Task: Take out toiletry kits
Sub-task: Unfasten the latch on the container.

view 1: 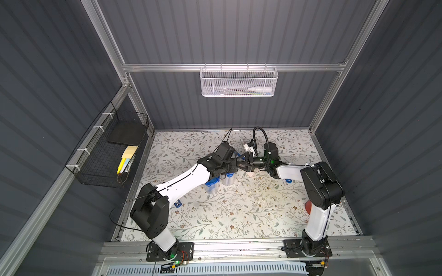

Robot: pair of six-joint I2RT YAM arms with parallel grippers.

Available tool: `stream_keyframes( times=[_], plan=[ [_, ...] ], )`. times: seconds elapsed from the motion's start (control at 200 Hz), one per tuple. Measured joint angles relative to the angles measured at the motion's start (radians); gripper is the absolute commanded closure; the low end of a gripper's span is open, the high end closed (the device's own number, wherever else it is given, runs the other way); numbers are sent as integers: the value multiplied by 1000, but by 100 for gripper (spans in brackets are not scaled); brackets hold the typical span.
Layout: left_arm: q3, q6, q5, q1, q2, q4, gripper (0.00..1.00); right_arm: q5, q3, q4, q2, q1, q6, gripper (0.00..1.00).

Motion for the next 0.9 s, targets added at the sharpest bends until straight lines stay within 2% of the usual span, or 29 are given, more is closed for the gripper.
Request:
stream_keyframes(
  times=[0.16, 0.425, 0.635, 0.9],
  plan=[
    [-20, -8, -1, 1, -13, 19, 100, 9, -3, -50, -2, 2, -29, 37],
    [-24, -8, 0, 5, -18, 19, 100, 17, -32, -81, -9, 0, -57, 38],
    [-24, -8, 4, 5, -17, 21, 100, -11, -56, 56, -9, 8, 34, 38],
    [-27, -8, 5, 8, -17, 23, 100, -8, -80, 142, 0, 8, 125, 41]
  ],
)
